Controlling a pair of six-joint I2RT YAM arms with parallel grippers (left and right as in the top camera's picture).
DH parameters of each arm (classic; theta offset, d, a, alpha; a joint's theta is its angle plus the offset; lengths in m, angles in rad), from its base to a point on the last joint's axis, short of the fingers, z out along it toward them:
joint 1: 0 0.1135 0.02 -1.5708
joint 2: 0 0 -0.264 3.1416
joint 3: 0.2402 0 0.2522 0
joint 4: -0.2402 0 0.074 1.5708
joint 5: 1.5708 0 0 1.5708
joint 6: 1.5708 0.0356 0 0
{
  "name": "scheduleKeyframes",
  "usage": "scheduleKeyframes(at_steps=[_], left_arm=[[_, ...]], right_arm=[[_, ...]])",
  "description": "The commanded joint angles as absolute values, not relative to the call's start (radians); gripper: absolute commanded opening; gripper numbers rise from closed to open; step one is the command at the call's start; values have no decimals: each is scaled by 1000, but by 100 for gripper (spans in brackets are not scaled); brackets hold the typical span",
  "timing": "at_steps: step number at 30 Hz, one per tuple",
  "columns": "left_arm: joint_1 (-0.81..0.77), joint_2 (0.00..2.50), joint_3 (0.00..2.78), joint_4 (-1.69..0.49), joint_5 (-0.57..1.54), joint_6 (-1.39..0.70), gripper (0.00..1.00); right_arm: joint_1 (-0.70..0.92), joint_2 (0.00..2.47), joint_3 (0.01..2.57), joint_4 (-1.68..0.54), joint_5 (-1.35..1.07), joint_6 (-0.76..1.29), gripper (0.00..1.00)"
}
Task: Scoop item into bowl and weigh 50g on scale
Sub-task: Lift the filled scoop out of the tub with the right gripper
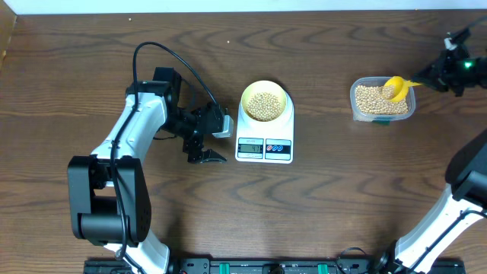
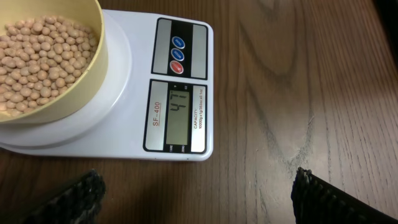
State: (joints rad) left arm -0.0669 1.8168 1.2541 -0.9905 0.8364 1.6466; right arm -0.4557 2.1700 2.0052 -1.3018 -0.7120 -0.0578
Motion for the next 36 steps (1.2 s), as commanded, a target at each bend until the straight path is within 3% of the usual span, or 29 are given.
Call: scheduleKeyframes(at_steps=[1,12,18,36], left_arm=[[-65,1811,1252,-996,844,1655,98],[-65,1811,1252,-996,588,1655,98],[-65,1811,1252,-996,559,1655,98],[-65,1811,1252,-996,559,1655,98]], right_arm=[[-482,2152,2003,-1305,-794,-49,1],[-496,2152,2003,-1232,-1057,-50,1],[-474,2152,2003,-1195,-1145,-54,1],[-147,2152,2003,-877,-1145,-54,1]])
